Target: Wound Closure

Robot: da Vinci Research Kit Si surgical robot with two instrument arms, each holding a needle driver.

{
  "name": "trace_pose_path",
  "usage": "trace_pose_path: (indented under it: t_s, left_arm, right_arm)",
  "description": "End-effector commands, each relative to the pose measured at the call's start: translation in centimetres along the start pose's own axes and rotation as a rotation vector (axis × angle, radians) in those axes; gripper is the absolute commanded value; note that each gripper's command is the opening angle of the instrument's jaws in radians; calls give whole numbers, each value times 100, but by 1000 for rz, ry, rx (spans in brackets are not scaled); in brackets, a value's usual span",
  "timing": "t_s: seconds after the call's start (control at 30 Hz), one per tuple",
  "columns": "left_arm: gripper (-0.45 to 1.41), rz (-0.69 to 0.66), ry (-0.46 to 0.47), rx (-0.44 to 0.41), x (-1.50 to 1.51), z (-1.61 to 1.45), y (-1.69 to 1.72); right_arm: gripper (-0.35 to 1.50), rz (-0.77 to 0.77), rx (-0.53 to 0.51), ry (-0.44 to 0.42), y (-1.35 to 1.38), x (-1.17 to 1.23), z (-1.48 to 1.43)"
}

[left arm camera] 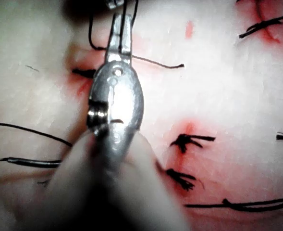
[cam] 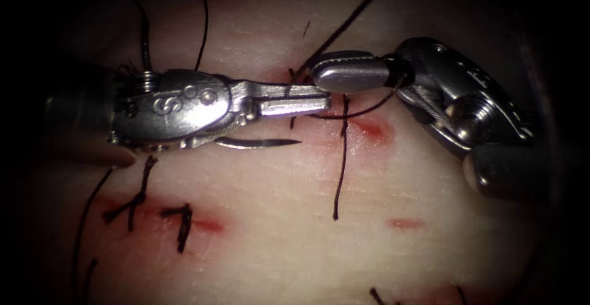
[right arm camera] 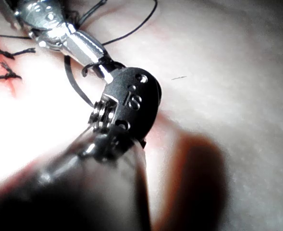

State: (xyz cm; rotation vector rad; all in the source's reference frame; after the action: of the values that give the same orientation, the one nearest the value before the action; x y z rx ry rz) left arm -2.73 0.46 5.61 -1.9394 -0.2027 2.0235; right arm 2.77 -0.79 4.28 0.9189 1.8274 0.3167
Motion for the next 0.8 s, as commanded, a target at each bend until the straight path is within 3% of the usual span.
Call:
trace_pose_path:
  t_s: [0.03, 0.27, 0.33, 0.37, 0.43, 0.47, 0.53, 0.67, 0.8]
  left_arm:
    - [-45, -3, 2, 0, -9, 5, -4]
    - [-45, -17, 1, 4, -24, 6, -15]
    - [-45, -16, 0, 7, -30, 8, -19]
    - [-45, -16, 0, 7, -30, 8, -19]
    - [-45, -12, -1, 7, -34, 8, -20]
    - [-45, -12, -1, 7, -34, 8, -20]
    - [-45, -11, -2, 11, -34, 9, -16]
    - [-45, -11, -4, 14, -33, 9, -10]
    - [-45, -13, -1, 16, -34, 11, 5]
  right_arm:
    - [-35, -4, 31, -37, 3, -2, 4]
    - [-35, -29, 118, -142, -6, -2, 4]
    - [-35, -49, 161, -243, -8, -4, 9]
    - [-35, -49, 161, -243, -8, -4, 9]
    - [-33, -81, 189, -357, -7, -6, 16]
    - [-33, -81, 189, -357, -7, -6, 16]
    - [-6, -114, 222, -487, -5, -11, 27]
    - [5, -127, 250, -550, -4, -14, 31]
    - [46, -158, 250, -660, -5, -23, 32]
